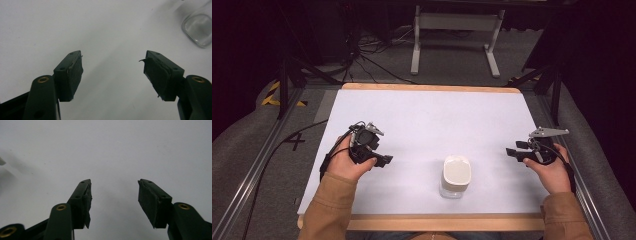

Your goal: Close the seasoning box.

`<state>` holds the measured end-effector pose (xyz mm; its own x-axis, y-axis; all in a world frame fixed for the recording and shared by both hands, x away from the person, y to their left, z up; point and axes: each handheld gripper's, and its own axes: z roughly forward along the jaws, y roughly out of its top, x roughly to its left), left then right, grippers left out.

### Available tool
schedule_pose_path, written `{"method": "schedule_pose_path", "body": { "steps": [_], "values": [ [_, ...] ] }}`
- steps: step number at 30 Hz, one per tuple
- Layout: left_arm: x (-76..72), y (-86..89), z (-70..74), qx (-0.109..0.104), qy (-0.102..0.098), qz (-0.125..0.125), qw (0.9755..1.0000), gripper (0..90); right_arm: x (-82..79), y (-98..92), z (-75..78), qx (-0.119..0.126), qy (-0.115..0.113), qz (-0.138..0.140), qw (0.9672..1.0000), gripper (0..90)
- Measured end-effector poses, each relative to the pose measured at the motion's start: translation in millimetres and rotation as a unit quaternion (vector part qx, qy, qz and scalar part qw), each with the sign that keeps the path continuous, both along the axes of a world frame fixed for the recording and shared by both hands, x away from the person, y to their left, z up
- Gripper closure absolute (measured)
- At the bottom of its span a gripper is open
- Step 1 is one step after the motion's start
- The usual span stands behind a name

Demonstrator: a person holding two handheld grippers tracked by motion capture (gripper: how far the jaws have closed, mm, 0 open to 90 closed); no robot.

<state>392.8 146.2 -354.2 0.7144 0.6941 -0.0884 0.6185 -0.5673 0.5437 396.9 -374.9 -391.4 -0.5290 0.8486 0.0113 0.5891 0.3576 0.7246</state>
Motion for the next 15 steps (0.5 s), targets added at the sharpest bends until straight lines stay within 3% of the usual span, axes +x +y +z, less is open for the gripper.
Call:
{"method": "schedule_pose_path", "body": {
  "steps": [5, 7, 15],
  "values": [
    [1.9, 0.3, -3.7, -0.001, 0.001, 0.004, 1.0, 31.9, 3.1, 3.8, -15.8, 0.008, 0.009, 0.02, 0.9997, 45.9],
    [2.7, 0.4, -5.1, 0.001, 0.002, 0.006, 1.0, 31.8, 4.2, 5.6, -22.2, -0.002, 0.011, 0.027, 0.9996, 46.0],
    [5.7, 2.0, -8.4, 0.003, 0.012, 0.005, 0.9999, 31.8, 3.7, 14.9, -29.4, 0.002, 0.005, 0.051, 0.9987, 45.7]
  ]
}}
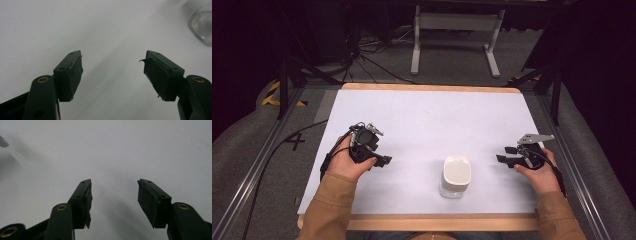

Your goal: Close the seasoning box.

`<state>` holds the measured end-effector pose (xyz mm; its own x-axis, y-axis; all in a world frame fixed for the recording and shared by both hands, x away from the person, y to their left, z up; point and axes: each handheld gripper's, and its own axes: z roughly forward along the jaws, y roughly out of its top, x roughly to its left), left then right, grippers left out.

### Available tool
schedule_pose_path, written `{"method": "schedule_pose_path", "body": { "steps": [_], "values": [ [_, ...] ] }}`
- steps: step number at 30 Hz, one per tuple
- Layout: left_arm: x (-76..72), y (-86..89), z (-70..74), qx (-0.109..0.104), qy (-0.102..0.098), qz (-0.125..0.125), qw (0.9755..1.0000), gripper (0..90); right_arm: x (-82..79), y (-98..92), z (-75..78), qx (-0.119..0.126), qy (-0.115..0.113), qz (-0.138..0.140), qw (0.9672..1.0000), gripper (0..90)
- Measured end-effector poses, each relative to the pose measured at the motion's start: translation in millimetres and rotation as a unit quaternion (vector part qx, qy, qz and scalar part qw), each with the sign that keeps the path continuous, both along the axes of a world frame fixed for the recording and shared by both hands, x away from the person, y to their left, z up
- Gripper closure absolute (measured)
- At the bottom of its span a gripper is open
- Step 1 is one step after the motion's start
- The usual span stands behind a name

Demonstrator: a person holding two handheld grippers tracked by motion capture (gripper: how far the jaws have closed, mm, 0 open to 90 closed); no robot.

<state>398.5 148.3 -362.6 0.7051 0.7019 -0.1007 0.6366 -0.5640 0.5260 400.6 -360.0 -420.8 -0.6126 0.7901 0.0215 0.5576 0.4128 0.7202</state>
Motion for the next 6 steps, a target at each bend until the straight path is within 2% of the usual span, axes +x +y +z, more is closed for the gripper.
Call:
{"method": "schedule_pose_path", "body": {
  "steps": [6],
  "values": [
    [-0.6, -0.2, 1.0, -0.003, -0.004, -0.002, 1.0, 31.8, 0.4, 1.4, 0.6, 0.002, -0.004, 0.0, 1.0, 45.6]
  ]
}}
